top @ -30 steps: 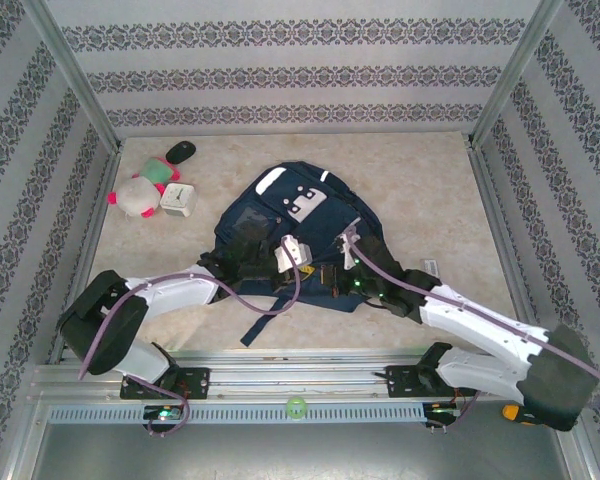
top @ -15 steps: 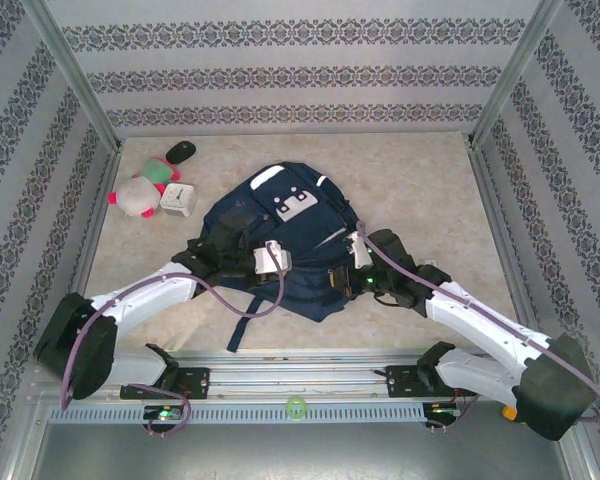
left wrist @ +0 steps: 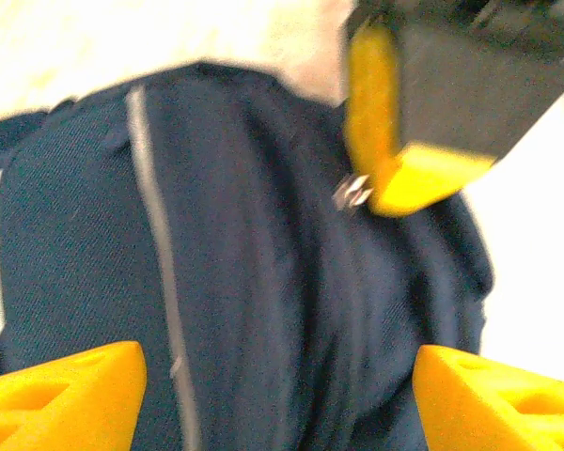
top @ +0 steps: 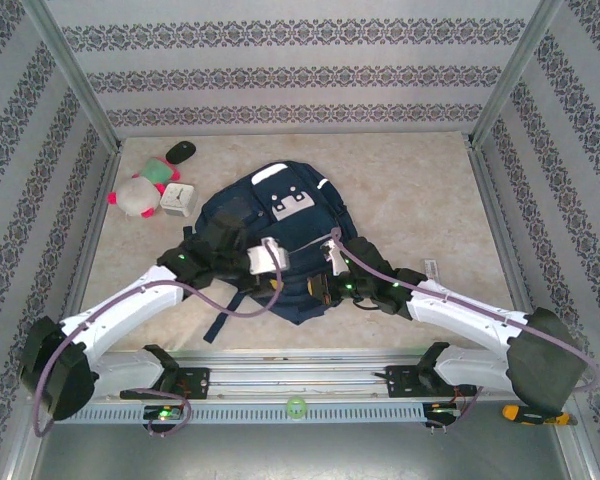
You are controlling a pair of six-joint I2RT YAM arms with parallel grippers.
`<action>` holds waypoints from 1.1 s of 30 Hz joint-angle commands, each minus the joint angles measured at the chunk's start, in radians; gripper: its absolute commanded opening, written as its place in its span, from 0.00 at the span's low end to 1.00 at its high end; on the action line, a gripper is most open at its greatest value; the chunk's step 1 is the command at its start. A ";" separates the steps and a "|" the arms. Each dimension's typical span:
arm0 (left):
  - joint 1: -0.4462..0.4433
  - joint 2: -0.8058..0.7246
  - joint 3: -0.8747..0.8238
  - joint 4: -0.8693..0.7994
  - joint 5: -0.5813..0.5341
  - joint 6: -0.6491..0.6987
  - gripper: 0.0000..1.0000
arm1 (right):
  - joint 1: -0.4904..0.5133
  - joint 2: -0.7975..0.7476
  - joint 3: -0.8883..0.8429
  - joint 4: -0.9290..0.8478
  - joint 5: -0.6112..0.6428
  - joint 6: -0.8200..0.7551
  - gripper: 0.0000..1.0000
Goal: Pack books, pencil case, and school supplies into a backpack
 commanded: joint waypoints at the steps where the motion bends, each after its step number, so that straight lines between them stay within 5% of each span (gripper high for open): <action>1: -0.068 0.103 0.039 0.092 -0.064 -0.067 0.73 | 0.010 -0.003 0.034 0.022 -0.003 0.002 0.00; 5: -0.086 0.236 0.130 0.020 -0.060 -0.039 0.66 | 0.008 -0.022 0.032 0.006 0.006 0.000 0.00; 11: -0.082 0.192 0.076 0.045 -0.050 0.049 0.09 | -0.091 -0.052 0.010 -0.050 -0.014 -0.037 0.00; 18: -0.003 0.031 -0.026 -0.038 0.085 0.168 0.01 | -0.438 -0.069 -0.026 -0.062 -0.153 -0.169 0.00; 22: 0.035 -0.028 -0.079 -0.070 0.062 0.224 0.07 | -0.497 -0.037 -0.007 -0.057 -0.233 -0.220 0.00; 26: 0.085 -0.077 -0.100 -0.094 0.008 0.193 0.18 | -0.400 -0.050 -0.029 -0.041 -0.231 -0.187 0.00; 30: 0.078 -0.127 -0.075 -0.105 -0.028 0.103 0.67 | -0.258 -0.107 -0.076 -0.008 -0.156 -0.108 0.00; 33: -0.003 -0.119 -0.042 -0.032 -0.070 -0.038 0.76 | -0.197 -0.142 -0.092 -0.006 -0.107 -0.073 0.00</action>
